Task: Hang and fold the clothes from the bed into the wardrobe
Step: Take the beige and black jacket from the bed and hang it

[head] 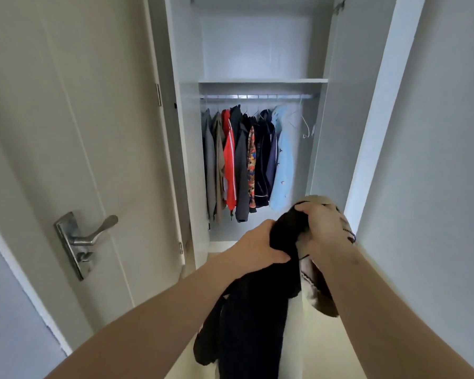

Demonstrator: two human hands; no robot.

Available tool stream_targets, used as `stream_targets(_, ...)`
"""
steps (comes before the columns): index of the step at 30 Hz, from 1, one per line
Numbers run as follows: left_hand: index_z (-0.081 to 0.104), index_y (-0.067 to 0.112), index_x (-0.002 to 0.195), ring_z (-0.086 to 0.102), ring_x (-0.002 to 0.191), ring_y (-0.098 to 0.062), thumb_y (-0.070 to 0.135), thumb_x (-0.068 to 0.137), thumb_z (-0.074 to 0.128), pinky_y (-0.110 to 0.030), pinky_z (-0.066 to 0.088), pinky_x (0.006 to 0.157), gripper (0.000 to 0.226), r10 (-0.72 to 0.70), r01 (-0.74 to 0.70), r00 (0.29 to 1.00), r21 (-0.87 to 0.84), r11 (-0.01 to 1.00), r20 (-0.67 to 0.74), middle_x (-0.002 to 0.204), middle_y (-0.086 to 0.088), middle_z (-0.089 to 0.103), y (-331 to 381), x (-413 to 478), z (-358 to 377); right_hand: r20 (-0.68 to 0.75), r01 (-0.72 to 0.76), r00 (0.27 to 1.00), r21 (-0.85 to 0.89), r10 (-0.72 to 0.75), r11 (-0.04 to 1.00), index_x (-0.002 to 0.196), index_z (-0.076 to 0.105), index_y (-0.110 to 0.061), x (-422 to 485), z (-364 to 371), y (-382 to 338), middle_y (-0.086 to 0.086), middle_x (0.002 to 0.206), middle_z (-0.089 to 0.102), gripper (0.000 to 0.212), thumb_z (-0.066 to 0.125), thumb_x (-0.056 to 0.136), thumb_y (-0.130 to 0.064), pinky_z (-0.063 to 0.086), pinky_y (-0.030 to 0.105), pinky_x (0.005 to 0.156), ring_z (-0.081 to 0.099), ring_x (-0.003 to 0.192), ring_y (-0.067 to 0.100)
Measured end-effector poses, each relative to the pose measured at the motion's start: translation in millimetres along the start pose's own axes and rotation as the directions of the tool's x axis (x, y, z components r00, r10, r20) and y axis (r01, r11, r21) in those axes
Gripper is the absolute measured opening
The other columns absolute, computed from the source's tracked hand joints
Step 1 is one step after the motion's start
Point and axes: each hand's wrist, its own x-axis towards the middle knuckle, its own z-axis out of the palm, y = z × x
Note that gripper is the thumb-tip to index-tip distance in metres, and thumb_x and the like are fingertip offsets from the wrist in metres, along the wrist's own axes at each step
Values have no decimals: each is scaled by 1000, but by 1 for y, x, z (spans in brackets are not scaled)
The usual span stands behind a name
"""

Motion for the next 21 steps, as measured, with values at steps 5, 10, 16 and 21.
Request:
stream_targets(5,59,5,94,59,86,-24,-5,82,47,-25,45,69,20,45,-19,923,73,997,-382,88,-9,62,-4,91,-19,235,-204,957,127,171,971,75,49,-11,79,9,-9,12,76,59,19,49,89,2,53,35,62,61,71,26)
stream_targets(10,63,15,75,59,71,-22,-10,82,41,-25,49,61,34,-189,19,866,-348,937,-463,75,-10,62,-3,150,-47,263,-141,950,-126,170,982,88,58,-21,144,5,-6,3,72,63,13,52,90,-10,46,20,44,59,52,12)
stream_targets(16,64,15,84,58,64,-21,-1,89,37,-27,49,59,32,-400,4,858,-776,631,-322,71,-9,62,-6,207,-79,352,60,936,-137,-8,989,95,59,-25,205,-4,14,-13,79,68,36,49,86,8,47,12,53,64,67,3)
stream_targets(21,65,13,71,60,47,-17,25,89,53,-24,46,52,24,-436,60,887,-900,431,-149,52,-3,64,-8,260,-92,111,164,985,-332,-134,929,81,46,-23,251,6,39,-2,86,57,25,63,79,-5,43,22,62,54,75,12)
